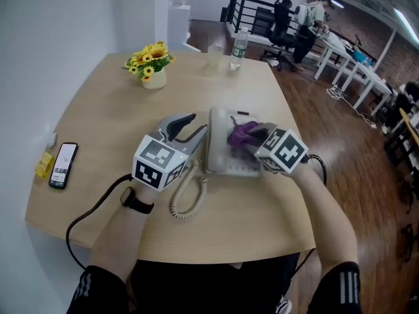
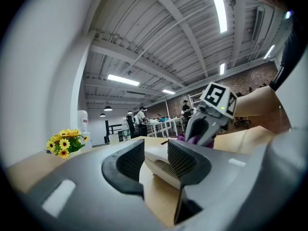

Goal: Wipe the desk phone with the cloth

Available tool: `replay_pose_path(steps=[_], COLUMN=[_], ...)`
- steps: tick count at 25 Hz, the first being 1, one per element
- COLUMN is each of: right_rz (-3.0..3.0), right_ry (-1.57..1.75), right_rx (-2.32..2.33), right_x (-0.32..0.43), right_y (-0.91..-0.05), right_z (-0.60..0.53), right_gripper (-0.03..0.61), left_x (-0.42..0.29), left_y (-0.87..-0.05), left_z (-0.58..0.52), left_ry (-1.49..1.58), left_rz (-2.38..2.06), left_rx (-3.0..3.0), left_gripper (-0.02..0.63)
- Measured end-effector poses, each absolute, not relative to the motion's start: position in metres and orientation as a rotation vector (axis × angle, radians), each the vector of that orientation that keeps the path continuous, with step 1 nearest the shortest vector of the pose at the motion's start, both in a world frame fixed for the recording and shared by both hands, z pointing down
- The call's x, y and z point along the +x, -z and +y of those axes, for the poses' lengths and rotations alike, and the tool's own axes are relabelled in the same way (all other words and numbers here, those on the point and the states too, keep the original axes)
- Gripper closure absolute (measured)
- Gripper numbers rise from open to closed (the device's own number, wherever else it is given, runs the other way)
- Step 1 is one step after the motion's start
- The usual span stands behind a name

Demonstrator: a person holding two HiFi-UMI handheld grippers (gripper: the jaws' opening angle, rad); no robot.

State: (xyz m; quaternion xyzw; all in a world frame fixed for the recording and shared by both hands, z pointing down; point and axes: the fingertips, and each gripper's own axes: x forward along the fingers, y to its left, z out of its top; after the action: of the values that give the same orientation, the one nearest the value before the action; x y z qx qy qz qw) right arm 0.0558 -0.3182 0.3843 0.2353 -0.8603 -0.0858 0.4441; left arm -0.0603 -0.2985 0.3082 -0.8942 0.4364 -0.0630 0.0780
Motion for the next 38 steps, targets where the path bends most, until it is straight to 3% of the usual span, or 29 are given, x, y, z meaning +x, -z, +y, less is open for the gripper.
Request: replay_pose_path(steps=[10,18,25,38], right_rz=[-2.081,-2.197,-2.12,-2.113], right_ry=[0.29,0.26,0.103,0.304], right_rx=[0.333,0.706,0.746,0.459], right_x=[0.062,0.057,0.018,0.026], right_y=[-0.408,-0.309,-0.359,-0.403], right_z=[-0.205,-0.338,-0.398,-0.247], right_gripper=[0.486,0.486,0.486,0.491], left_x=[-0.059,-0.061,-0.062,-0.061], left_y=[-0.31,-0.314,-0.306,-0.302], left_z=[-0.297,-0.301,-0.298,-0.296], left_ry=[0.192,0.205,0.169,0.162], left_rz=[1.309,1.316,1.319,1.312], left_rx=[-2.685,-2.682,-2.681,-2.678], left_gripper=[0.469,0.469,0.469,0.469])
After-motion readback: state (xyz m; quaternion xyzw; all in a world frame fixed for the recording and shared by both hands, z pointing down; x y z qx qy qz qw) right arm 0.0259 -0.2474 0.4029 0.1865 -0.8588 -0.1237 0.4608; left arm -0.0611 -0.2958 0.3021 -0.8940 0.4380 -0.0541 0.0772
